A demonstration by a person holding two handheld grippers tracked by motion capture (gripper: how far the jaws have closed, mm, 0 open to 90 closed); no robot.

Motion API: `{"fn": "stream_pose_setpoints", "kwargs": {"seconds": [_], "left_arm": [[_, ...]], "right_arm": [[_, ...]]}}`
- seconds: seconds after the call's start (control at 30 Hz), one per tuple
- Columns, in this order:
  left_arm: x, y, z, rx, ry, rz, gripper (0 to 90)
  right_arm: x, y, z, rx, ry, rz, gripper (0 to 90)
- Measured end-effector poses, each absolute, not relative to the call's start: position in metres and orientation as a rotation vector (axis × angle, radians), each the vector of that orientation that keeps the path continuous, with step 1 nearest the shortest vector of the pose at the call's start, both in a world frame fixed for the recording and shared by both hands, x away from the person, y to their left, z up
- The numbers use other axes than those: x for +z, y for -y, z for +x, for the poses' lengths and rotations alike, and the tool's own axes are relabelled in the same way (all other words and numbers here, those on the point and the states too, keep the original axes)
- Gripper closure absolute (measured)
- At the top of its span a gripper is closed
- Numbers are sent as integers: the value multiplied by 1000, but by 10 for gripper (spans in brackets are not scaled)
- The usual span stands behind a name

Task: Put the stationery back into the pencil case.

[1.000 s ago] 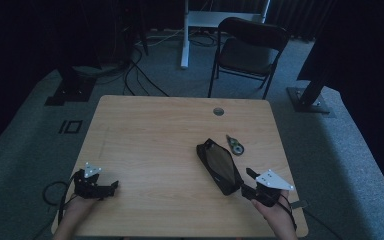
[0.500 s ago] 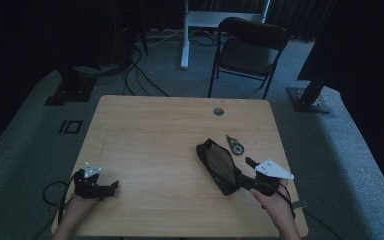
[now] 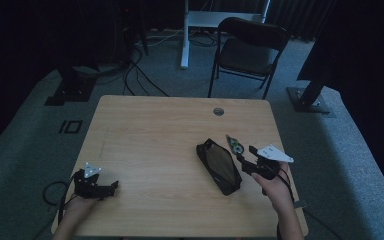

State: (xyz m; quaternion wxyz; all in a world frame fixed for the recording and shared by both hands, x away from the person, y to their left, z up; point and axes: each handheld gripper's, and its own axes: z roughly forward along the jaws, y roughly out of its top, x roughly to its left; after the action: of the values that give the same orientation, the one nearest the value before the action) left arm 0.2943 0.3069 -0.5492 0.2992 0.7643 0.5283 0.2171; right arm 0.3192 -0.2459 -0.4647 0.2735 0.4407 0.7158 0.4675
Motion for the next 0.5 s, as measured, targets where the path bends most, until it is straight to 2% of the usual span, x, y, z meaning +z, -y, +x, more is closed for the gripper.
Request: {"fn": "stream_pose_setpoints", "kwargs": {"seconds": [0.5], "left_arm": [[-549,-307,294,576,-1404,2028,2]], "right_arm": [[-488,255,367,1169,-1939,1305,362]]}}
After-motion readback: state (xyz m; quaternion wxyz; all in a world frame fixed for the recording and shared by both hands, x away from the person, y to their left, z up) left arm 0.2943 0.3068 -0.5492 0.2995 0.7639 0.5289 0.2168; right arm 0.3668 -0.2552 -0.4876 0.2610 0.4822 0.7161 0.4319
